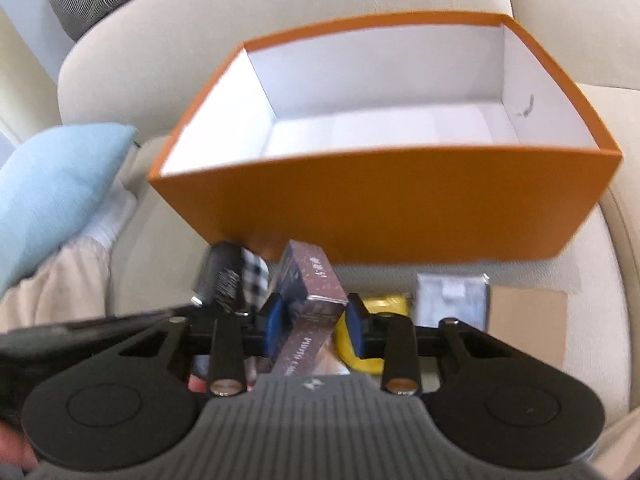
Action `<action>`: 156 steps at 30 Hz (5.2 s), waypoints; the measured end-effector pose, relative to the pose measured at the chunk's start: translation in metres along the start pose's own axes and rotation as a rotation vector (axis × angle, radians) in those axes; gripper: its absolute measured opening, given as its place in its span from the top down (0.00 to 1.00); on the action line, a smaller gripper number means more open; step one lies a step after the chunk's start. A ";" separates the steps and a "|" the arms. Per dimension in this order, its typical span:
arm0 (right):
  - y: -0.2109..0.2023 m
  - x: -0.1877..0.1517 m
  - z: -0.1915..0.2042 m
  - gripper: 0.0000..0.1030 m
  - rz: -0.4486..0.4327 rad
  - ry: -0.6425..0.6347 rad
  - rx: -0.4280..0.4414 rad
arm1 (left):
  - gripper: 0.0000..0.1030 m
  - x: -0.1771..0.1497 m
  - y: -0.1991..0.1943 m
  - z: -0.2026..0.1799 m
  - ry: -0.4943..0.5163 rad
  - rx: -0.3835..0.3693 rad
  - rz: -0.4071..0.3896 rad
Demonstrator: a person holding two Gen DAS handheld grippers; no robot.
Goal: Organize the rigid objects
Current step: 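Lift the plaid case and photo card box and carry both over the orange box, then lower and release the plaid case with left tool while right tool releases the photo card box inside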
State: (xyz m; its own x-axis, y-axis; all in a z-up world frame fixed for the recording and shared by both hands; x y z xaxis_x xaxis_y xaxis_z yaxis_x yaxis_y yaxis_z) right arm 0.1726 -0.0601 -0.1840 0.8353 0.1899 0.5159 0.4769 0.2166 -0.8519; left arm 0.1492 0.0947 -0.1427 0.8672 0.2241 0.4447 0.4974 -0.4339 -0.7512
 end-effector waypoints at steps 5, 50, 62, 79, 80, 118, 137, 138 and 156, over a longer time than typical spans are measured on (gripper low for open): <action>0.013 0.003 0.013 0.71 0.025 0.056 0.040 | 0.83 0.003 0.003 0.008 -0.031 0.007 0.001; -0.079 0.113 -0.020 0.77 -0.227 -0.080 0.065 | 0.80 0.130 -0.055 -0.065 0.111 -0.213 -0.182; 0.037 0.169 -0.039 0.77 -0.015 -0.039 -0.019 | 0.80 0.162 0.046 -0.063 0.215 -0.095 0.027; 0.117 0.176 -0.050 0.77 0.112 -0.038 -0.029 | 0.80 0.146 0.129 -0.048 0.291 0.169 0.169; 0.116 0.172 -0.050 0.77 0.113 -0.039 -0.028 | 0.80 0.144 0.131 -0.046 0.289 0.170 0.176; 0.089 0.158 -0.029 0.77 0.142 -0.075 -0.015 | 0.55 0.145 0.008 -0.032 0.263 0.120 -0.096; 0.141 0.187 -0.015 0.77 0.214 0.098 0.053 | 0.87 0.120 0.022 0.014 0.142 -0.068 -0.012; 0.142 0.189 -0.017 0.77 0.211 0.112 0.060 | 0.87 0.118 0.019 0.015 0.137 -0.074 -0.016; 0.141 0.171 0.004 0.31 0.232 -0.266 -0.109 | 0.88 0.113 0.021 0.016 0.140 -0.063 -0.023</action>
State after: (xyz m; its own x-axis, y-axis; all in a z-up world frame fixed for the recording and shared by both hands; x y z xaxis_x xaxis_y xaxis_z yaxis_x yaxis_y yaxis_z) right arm 0.3817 0.0070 -0.2158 0.8309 0.4678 0.3011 0.3215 0.0379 -0.9461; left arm 0.2581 0.1252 -0.1155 0.8415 0.1128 0.5284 0.5108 -0.4850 -0.7098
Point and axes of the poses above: each gripper's, at about its wrist camera, not at the fingertips, and y roughly the way its jaws point, z to its left, x to its top, the point moved 2 cm from there along y, roughly the way its jaws point, and after that the axes turned 14 degrees about -x, right-handed, at the moved point
